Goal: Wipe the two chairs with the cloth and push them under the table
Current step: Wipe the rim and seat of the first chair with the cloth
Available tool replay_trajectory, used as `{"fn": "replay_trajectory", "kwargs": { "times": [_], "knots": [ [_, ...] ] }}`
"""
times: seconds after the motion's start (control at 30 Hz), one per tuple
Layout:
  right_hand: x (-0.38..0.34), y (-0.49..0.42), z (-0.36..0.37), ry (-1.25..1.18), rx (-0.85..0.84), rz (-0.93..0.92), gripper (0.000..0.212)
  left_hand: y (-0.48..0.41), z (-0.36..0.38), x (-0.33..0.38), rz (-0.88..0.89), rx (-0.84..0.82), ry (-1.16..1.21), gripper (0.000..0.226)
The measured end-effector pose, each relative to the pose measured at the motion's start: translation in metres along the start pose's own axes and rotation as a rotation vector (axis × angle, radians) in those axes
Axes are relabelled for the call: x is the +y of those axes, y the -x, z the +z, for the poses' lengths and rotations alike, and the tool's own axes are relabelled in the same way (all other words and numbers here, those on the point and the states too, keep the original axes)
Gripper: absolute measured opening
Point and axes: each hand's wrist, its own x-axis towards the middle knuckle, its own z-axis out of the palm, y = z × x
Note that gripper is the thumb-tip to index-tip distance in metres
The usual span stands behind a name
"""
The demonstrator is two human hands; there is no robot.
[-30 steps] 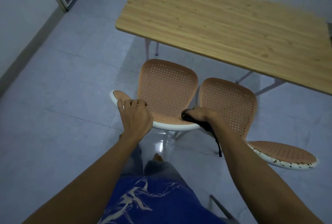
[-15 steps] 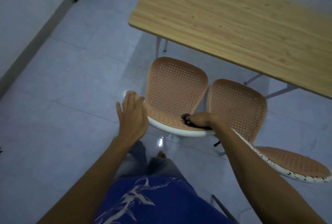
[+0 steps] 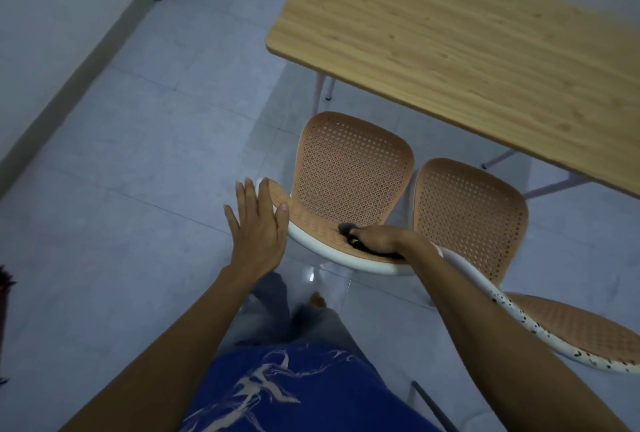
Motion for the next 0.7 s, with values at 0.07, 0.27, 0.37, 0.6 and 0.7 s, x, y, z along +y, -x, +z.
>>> {"fn": "replay_trajectory", "kwargs": {
  "times": [0.07, 0.27, 0.37, 0.6, 0.7],
  "knots": [
    [-0.019, 0.002, 0.006, -0.024, 0.032, -0.118, 0.048, -0.001, 0.001, 0.002, -0.014, 0.003, 0.014, 0.065],
    [-0.072, -0.013, 0.012, -0.286, 0.128, -0.265, 0.049, -0.001, -0.004, 0.000, -0.019, -0.053, 0.046, 0.067],
    [-0.057, -0.012, 0.002, -0.219, 0.043, -0.113, 0.048, -0.001, -0.009, -0.003, -0.004, -0.087, 0.030, 0.069],
    [-0.087, 0.010, 0.009, -0.213, 0.121, -0.222, 0.045, -0.007, -0.020, -0.008, -0.015, -0.160, 0.107, 0.058],
    [-0.121, -0.010, 0.012, -0.402, 0.260, -0.343, 0.043, -0.013, -0.031, -0.008, -0.081, -0.224, 0.234, 0.061]
  ]
}}
